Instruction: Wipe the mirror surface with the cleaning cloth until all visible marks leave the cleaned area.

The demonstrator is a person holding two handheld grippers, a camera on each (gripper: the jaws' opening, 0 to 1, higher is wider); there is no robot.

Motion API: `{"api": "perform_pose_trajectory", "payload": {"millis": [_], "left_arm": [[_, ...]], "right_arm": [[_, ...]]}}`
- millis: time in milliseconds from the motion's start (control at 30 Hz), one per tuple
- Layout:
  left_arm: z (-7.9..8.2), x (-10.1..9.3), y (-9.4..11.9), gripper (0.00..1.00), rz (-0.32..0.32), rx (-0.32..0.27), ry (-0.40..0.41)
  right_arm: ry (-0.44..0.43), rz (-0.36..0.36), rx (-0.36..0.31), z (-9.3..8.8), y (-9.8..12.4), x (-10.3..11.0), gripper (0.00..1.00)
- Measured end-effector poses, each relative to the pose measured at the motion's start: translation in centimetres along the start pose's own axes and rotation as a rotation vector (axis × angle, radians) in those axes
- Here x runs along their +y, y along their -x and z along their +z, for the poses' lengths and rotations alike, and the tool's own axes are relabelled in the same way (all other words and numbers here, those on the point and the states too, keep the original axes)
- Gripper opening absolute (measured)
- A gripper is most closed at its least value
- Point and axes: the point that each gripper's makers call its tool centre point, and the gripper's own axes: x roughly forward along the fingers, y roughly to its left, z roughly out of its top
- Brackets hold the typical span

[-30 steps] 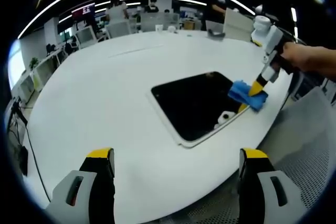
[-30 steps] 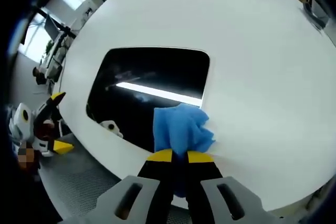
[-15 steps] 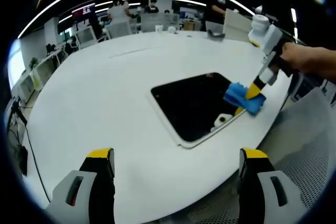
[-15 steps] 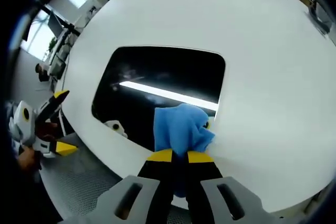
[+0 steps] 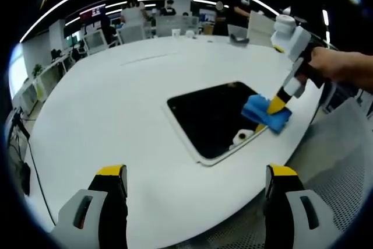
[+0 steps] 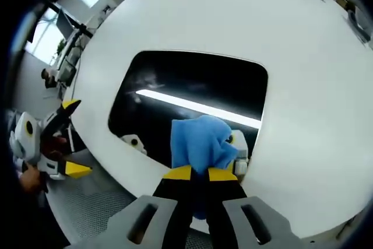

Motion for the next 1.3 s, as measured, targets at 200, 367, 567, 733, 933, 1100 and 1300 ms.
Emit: {"api": "perform_pose_trajectory", "payload": {"millis": [200,367,567,733,933,1100,1300], "left_arm": [[0.0,-0.3,-0.1,0.99,-0.01,0.005,-0.016],[0.0,-0.3,-0.1,0.99,-0.013,0.006,-0.016],[0.0,-0.3,-0.1,0.99,-0.016,0.005,-0.014],[0.0,-0.3,-0.1,0.99,-0.015,0.003,-0.012],[0.0,-0.3,-0.1,0.99,-0.016,0.001,-0.01],[0.1,-0.3,-0.1,0.99,-0.016,-0.001,-0.008],[0.0,-0.4,-0.1,0.99,-0.017,0.002,-0.014]], "right_arm": [[0.004,-0.008,-0.005,0.1,-0.1,0.2,0.01],[0.01,-0.006,-0.007,0.4,-0.3,0.6,0.01],[0.022,-0.002,-0.01,0.7,-0.6,1.3,0.01],[0.03,0.005,-0.011,1.0,-0.8,1.9,0.01],[0.035,0.018,-0.012,1.2,-1.0,3.0,0.01],[0.044,0.025,-0.012,1.5,-1.2,3.8,0.01],[0.05,0.039,-0.017,1.9,-1.6,4.9,0.01]]}}
